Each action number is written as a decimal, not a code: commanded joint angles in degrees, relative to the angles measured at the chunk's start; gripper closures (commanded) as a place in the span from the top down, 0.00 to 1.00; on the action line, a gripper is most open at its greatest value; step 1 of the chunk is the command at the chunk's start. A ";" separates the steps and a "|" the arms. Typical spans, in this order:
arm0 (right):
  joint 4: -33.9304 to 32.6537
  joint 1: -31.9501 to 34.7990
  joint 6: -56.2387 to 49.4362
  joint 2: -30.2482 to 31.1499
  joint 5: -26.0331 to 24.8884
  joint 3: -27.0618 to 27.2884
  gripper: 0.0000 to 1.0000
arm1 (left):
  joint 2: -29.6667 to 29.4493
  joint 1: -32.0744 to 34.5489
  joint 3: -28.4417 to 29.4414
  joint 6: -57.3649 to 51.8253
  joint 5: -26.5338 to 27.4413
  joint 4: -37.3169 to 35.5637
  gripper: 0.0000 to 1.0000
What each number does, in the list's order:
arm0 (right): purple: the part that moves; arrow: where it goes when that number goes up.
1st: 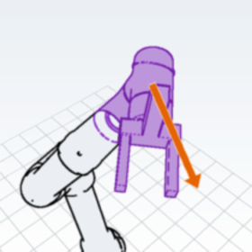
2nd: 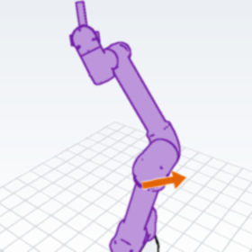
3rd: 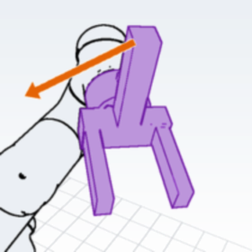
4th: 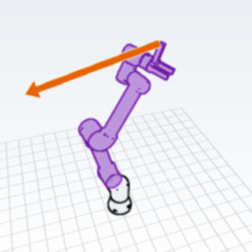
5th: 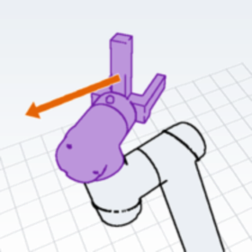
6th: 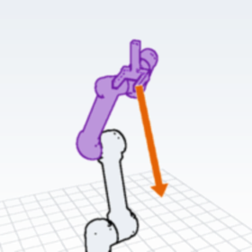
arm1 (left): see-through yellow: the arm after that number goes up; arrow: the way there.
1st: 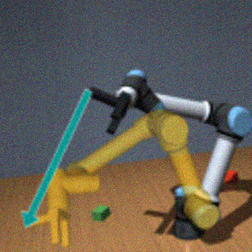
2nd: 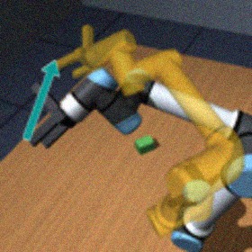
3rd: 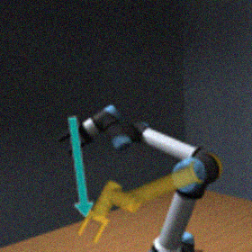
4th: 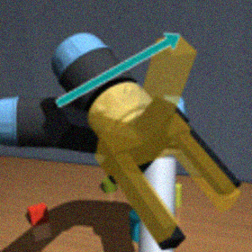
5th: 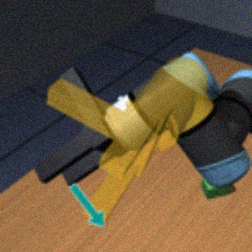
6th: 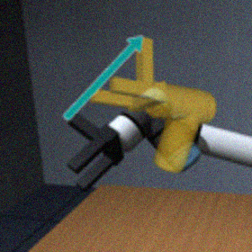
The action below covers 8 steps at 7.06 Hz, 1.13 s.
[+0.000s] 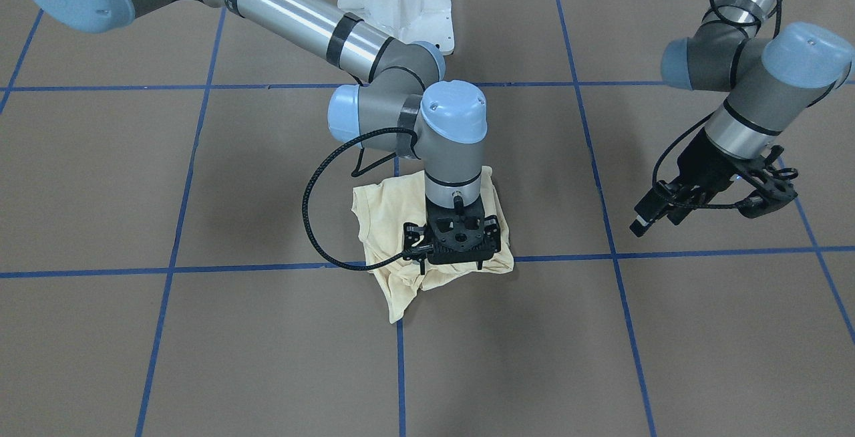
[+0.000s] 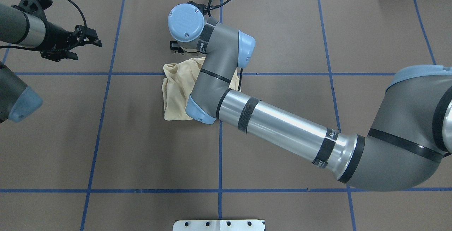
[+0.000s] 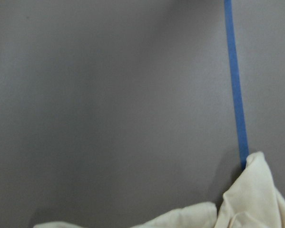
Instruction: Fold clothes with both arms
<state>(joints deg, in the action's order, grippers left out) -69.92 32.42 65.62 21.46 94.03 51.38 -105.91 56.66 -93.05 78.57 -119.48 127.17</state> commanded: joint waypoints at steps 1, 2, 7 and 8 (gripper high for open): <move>-5.11 -2.27 0.56 0.42 0.28 3.89 0.99 | 0.00 0.20 0.32 -0.35 -0.05 0.01 1.00; -5.05 -2.45 0.22 0.68 -0.16 3.12 0.99 | 0.00 0.20 0.41 -0.35 -0.05 0.01 1.00; 3.37 -2.45 -0.67 -0.37 -3.41 -4.87 0.99 | 0.00 0.21 0.50 -0.35 -0.05 0.10 1.00; 5.91 -2.45 -0.67 -0.72 -3.93 -6.80 0.99 | 0.00 0.20 0.50 -0.26 -0.05 0.10 1.00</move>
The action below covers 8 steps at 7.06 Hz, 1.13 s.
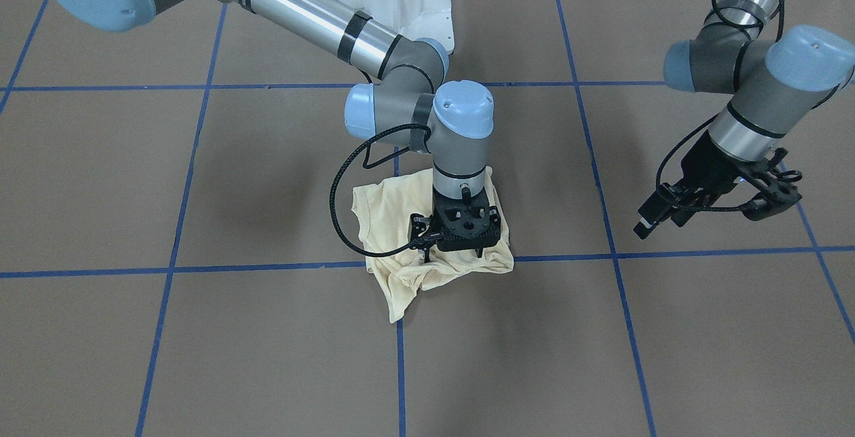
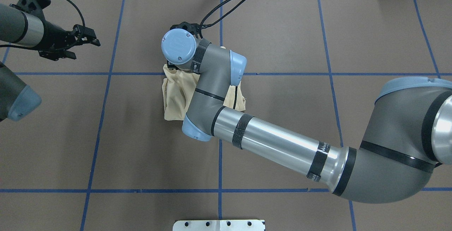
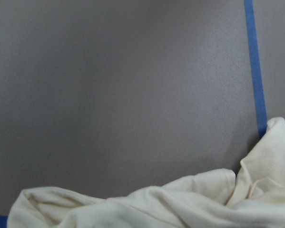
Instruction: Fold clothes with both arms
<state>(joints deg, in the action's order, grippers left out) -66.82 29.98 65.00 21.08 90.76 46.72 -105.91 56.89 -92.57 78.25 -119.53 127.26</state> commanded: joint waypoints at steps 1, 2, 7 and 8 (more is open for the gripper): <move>3.01 -0.01 -0.14 -0.60 -1.54 -2.51 0.99 | 0.00 -0.02 0.02 -0.03 0.00 0.00 1.00; 3.45 -0.01 -0.14 -0.68 -2.94 -2.69 0.99 | 0.00 0.06 0.02 -0.03 0.09 0.00 1.00; 5.56 1.47 -1.19 -0.77 -4.63 -4.36 0.99 | 0.00 0.15 0.37 -0.20 0.09 0.09 1.00; 5.04 3.48 -1.37 -0.77 -2.36 -2.44 0.99 | -0.09 1.20 0.28 -2.03 -0.09 0.09 1.00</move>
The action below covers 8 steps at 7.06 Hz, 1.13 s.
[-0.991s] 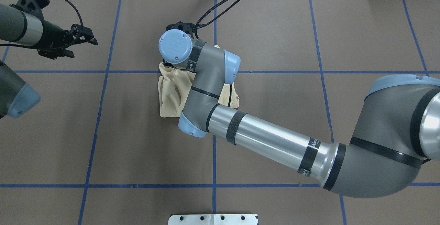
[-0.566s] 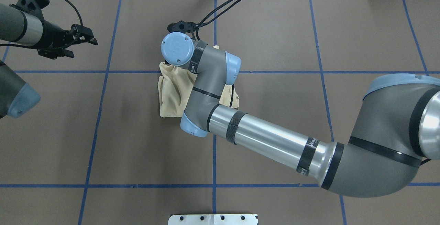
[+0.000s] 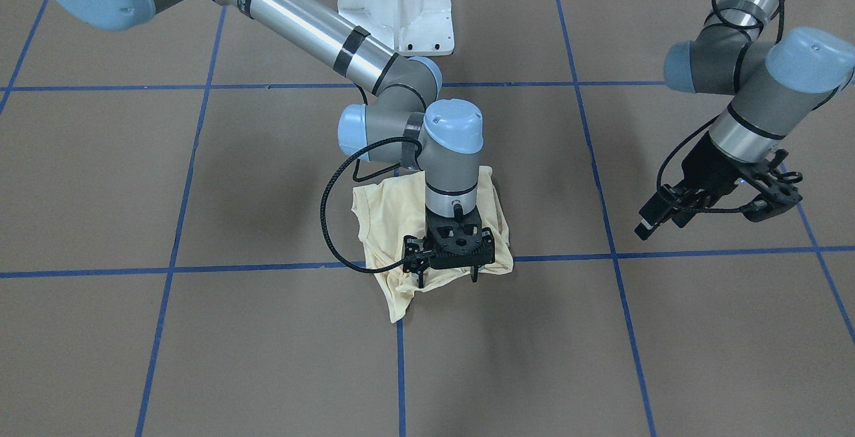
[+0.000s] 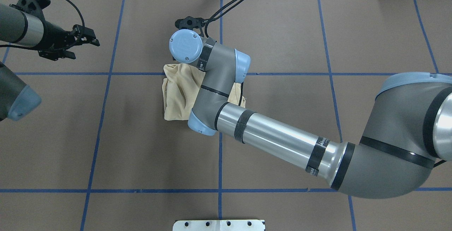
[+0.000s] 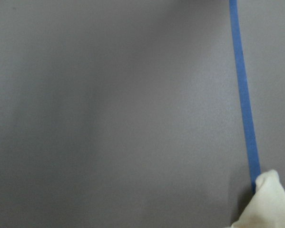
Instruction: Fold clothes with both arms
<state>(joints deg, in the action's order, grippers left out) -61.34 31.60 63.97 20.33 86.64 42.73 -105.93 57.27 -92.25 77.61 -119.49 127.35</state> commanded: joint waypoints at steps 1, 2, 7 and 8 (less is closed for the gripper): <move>-7.76 5.46 -0.77 1.37 8.74 7.31 0.99 | 0.02 1.61 -0.38 -4.37 -0.57 0.00 1.00; -19.14 7.67 -3.56 3.99 10.47 15.81 0.99 | 0.02 3.09 -0.65 -5.62 -1.79 0.00 1.00; -27.18 23.76 -17.80 24.51 25.43 37.71 0.99 | 0.45 7.05 -0.92 -6.76 -0.31 6.80 1.00; -20.20 25.43 -18.00 30.76 24.03 39.35 1.00 | 0.63 9.50 -0.48 -6.86 -2.31 9.64 1.00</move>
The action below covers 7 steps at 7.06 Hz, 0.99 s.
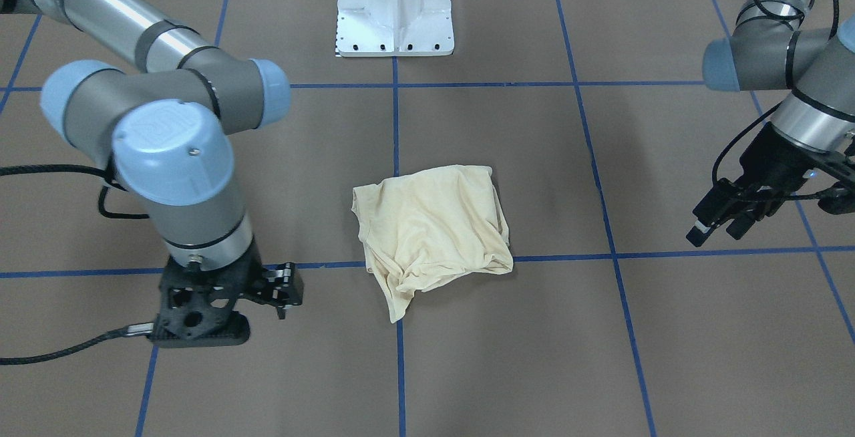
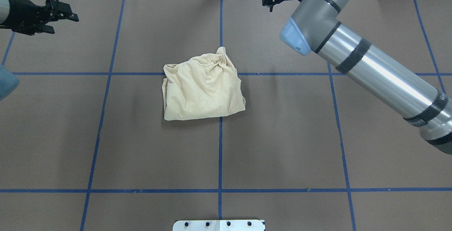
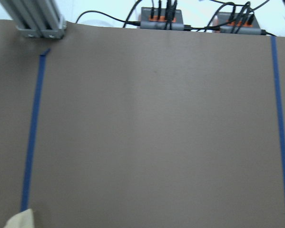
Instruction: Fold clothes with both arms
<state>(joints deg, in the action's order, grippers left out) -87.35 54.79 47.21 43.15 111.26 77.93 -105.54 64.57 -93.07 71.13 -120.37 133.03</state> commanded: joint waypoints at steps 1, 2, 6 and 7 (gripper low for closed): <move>9.44 4.94 -1.42 12.78 0.00 4.16 1.00 | 2.43 2.14 -0.01 -2.20 -1.19 5.73 1.00; 9.30 7.76 -2.20 16.05 1.84 4.16 1.00 | 5.15 2.14 0.16 -3.35 -1.10 9.41 1.00; 8.25 20.77 -27.02 29.06 11.78 4.16 1.00 | 8.76 2.84 2.54 -21.62 -1.71 8.75 1.00; 8.24 22.62 -31.43 32.14 11.44 4.16 1.00 | 9.21 5.02 2.28 -27.91 -3.45 4.82 1.00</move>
<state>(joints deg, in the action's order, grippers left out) -78.81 74.86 22.18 71.62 122.40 82.13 -97.19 67.91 -90.68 51.86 -122.36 140.94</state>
